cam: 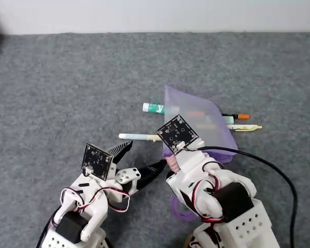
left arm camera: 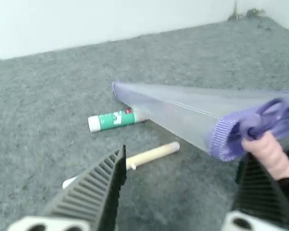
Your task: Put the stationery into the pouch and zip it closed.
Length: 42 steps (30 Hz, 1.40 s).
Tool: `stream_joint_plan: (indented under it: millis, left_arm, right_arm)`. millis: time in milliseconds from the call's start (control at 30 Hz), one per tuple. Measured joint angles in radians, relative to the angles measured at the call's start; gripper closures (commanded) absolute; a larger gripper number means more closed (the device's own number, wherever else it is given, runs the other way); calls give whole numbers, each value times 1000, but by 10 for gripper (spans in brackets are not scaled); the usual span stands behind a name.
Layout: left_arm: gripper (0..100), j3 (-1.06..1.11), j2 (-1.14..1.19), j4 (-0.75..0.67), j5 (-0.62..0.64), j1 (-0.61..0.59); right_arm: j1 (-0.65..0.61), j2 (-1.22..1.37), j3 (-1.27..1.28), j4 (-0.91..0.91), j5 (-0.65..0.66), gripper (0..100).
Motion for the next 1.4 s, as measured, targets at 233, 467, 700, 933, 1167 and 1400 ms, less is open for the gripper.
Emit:
stream_joint_plan:
  millis: [233, 467, 700, 933, 1167, 1400]
  left_arm:
    - [686, 32, 0, -52, 0, 2]
    - [686, 78, 0, -58, 0, -18]
    - [686, 97, 0, -58, -26, -133]
    - [687, 94, 0, -46, -37, -130]
    - [687, 66, 0, 9, -37, -11]
    - [700, 101, 0, -44, -37, -25]
  right_arm:
    - [0, 8, 0, -8, 0, 991]
    - [-51, 9, 0, 0, 0, 991]
    - [-58, 9, 0, 74, 0, 991]
    - [-58, 9, 0, 74, 0, 991]
    - [-60, 9, 0, 83, 0, 991]
    - [-60, 9, 0, 83, 0, 991]
